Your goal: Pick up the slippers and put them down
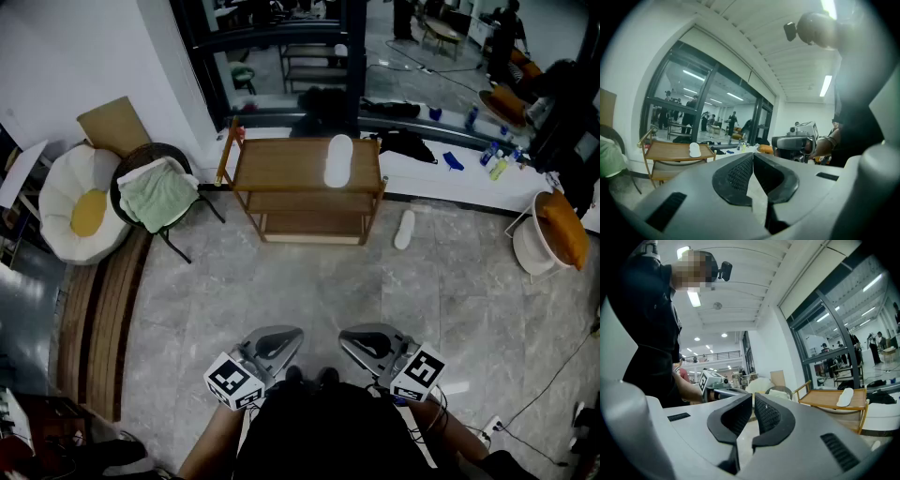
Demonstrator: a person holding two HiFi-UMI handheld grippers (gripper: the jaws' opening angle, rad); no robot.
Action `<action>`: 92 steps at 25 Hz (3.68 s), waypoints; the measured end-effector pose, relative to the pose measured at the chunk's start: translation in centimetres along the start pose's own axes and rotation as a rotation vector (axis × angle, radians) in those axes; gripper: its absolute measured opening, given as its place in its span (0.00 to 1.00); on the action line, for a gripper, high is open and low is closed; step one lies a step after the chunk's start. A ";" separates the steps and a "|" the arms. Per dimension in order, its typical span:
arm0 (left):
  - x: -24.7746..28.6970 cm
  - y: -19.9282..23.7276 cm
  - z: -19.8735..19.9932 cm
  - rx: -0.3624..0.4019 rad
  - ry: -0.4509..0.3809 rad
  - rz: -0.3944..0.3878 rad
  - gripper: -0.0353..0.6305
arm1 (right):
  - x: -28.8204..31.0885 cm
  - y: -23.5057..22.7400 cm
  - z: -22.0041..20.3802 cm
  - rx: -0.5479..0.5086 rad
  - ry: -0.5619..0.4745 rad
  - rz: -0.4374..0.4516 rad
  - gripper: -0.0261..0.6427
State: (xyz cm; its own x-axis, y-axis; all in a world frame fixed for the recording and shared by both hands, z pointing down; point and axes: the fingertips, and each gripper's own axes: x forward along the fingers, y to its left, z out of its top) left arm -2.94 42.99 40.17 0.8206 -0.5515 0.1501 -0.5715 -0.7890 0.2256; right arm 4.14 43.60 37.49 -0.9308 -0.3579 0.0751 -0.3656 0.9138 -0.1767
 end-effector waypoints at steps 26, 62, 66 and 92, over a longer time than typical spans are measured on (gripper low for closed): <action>0.3 1.9 0.2 0.015 0.001 0.004 0.07 | -1.2 -3.4 -0.1 0.061 -0.054 -0.070 0.09; 11.0 31.0 5.1 -0.079 0.003 -0.198 0.07 | 16.9 -28.5 3.5 0.108 0.076 -0.258 0.09; 13.8 33.0 5.1 -0.098 0.032 -0.179 0.07 | 17.0 -32.6 2.8 0.154 0.068 -0.237 0.09; 32.7 43.2 1.6 -0.246 0.235 -0.065 0.07 | 18.7 -52.5 -10.5 1.023 0.086 -0.105 0.26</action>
State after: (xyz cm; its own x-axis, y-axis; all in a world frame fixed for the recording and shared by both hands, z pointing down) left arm -0.76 -9.54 53.24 0.8504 -0.4027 0.3386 -0.5231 -0.7158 0.4626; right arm 6.01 -9.07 58.46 -0.9050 -0.3748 0.2010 -0.3121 0.2640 -0.9126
